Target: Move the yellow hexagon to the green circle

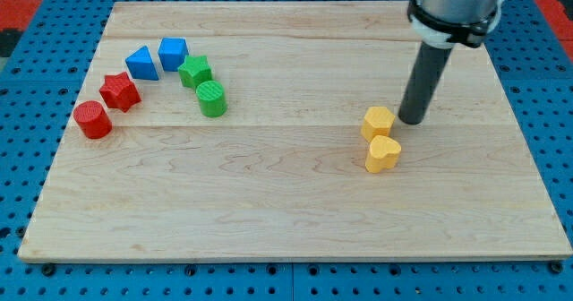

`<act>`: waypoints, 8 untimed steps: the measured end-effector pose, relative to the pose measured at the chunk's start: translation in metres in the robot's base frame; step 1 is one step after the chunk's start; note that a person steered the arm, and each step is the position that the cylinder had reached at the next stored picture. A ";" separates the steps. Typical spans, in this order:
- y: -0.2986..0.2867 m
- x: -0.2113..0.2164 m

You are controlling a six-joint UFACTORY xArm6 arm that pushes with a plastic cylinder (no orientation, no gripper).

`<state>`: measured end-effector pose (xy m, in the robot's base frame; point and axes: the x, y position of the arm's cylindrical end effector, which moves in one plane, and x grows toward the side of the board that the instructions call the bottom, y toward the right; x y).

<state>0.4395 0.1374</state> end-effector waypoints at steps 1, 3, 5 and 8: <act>-0.077 0.015; -0.065 0.055; -0.146 0.050; -0.096 0.020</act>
<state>0.4599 0.0412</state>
